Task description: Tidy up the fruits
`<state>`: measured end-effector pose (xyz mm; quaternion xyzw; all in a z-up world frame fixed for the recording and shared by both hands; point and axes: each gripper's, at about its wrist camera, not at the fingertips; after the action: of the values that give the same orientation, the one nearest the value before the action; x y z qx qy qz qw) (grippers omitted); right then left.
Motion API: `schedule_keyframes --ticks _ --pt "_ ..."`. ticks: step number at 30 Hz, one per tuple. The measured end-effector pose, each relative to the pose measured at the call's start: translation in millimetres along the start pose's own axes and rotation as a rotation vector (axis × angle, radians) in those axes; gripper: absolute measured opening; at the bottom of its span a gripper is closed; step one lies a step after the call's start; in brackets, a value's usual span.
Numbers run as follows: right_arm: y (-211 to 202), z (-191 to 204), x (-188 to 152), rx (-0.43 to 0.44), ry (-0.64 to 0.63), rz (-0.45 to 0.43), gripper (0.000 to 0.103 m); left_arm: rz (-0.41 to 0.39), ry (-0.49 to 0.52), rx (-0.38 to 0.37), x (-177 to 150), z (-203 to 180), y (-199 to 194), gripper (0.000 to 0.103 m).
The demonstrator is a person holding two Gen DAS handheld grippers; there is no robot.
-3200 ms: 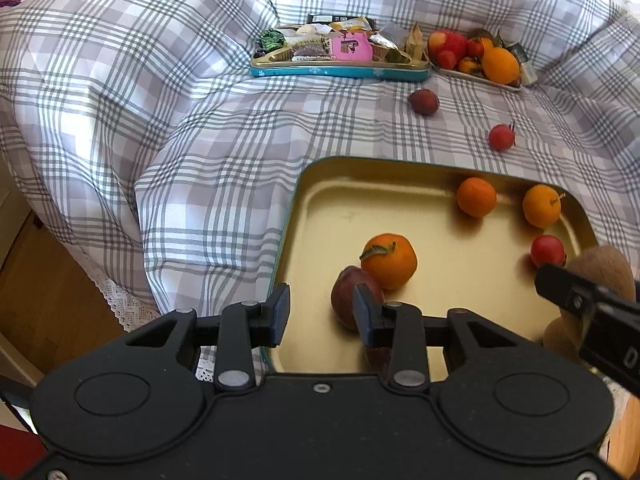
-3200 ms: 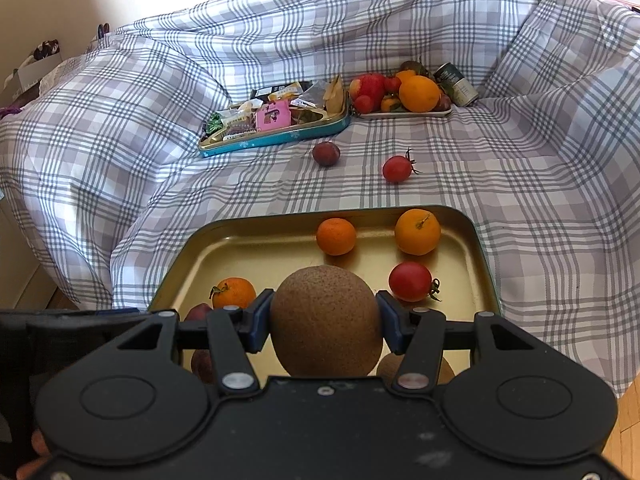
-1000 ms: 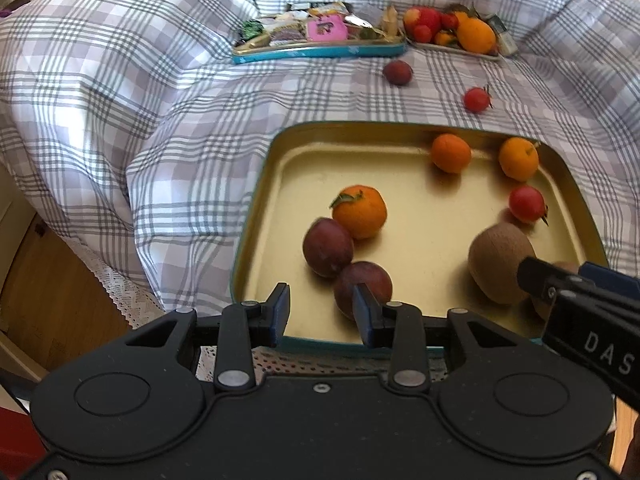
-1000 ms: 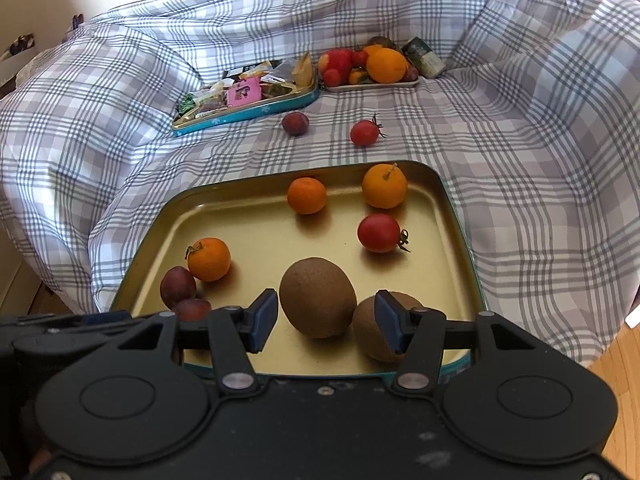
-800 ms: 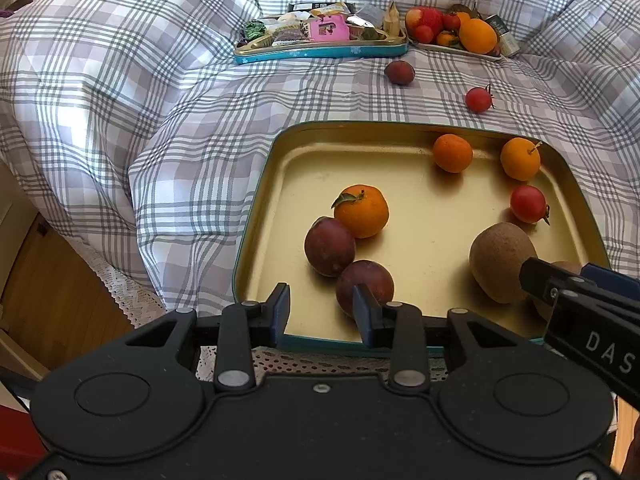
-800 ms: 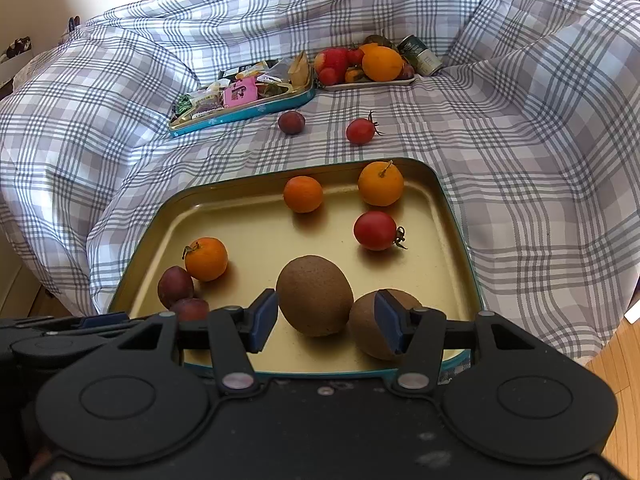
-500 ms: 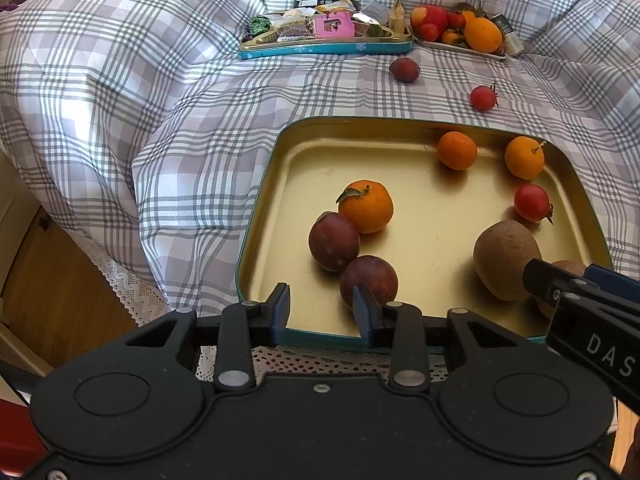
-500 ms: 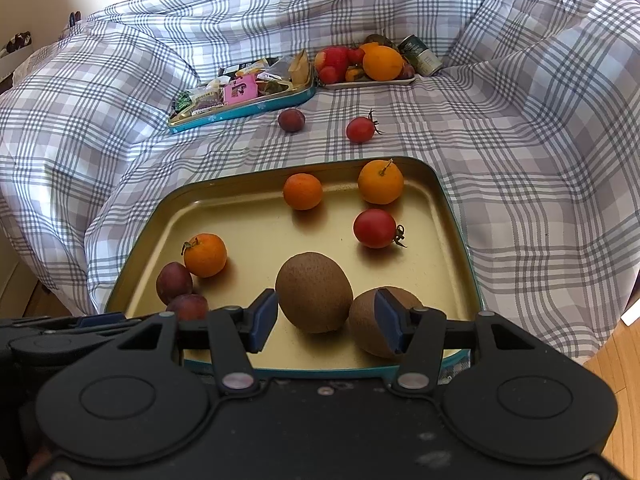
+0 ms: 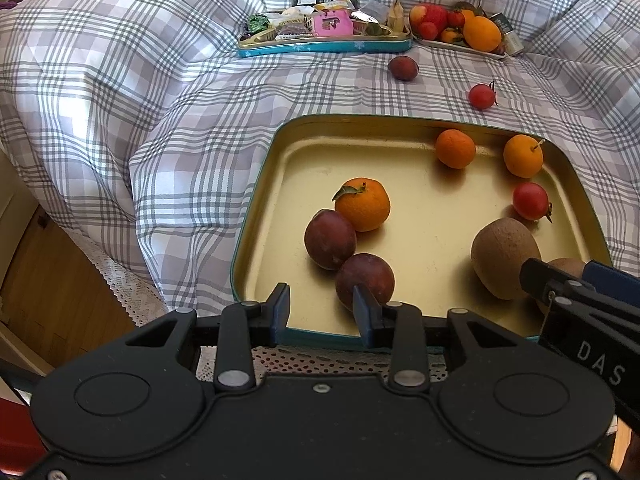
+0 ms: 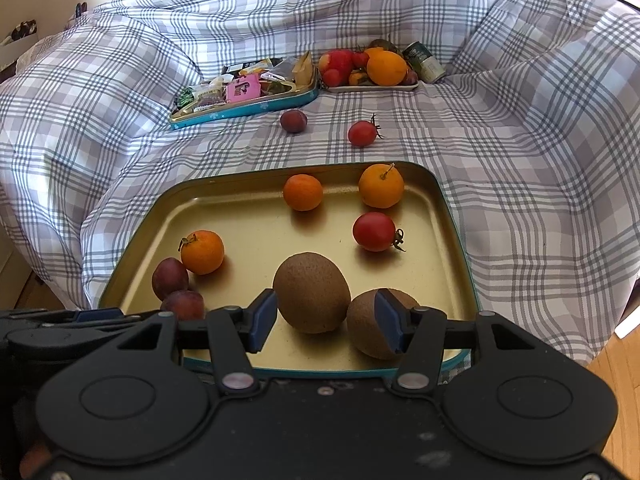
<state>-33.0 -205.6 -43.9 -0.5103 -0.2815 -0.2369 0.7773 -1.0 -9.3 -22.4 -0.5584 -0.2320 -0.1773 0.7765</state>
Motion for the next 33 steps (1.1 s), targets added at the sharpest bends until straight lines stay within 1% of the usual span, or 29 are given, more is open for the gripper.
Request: schedule_keyframes --ticks 6,13,19,25,33 --pt "-1.5 -5.0 2.9 -0.011 0.000 -0.016 0.058 -0.021 -0.001 -0.004 5.1 -2.3 1.8 0.044" --pt "-0.6 -9.3 8.0 -0.001 0.008 -0.026 0.058 -0.058 0.021 -0.014 15.0 -5.6 2.2 0.044" --pt "4.0 -14.7 17.9 0.004 0.032 -0.022 0.058 -0.071 0.028 -0.045 30.6 -5.7 5.7 0.044" --pt "13.8 -26.9 39.1 -0.009 0.067 -0.023 0.058 -0.071 0.023 -0.059 52.6 -4.7 15.7 0.044" --pt "36.8 -45.3 79.5 -0.044 0.066 -0.037 0.058 -0.090 0.039 -0.052 87.7 -7.9 35.6 0.044"
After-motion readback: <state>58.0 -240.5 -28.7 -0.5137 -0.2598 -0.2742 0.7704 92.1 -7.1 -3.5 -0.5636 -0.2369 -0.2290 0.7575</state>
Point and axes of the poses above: each gripper's, at about its wrist camera, not at the fingertips, and y roughly the way its jaws point, z to its left, x to its top, and after that the axes turned 14 degrees about x, right-handed
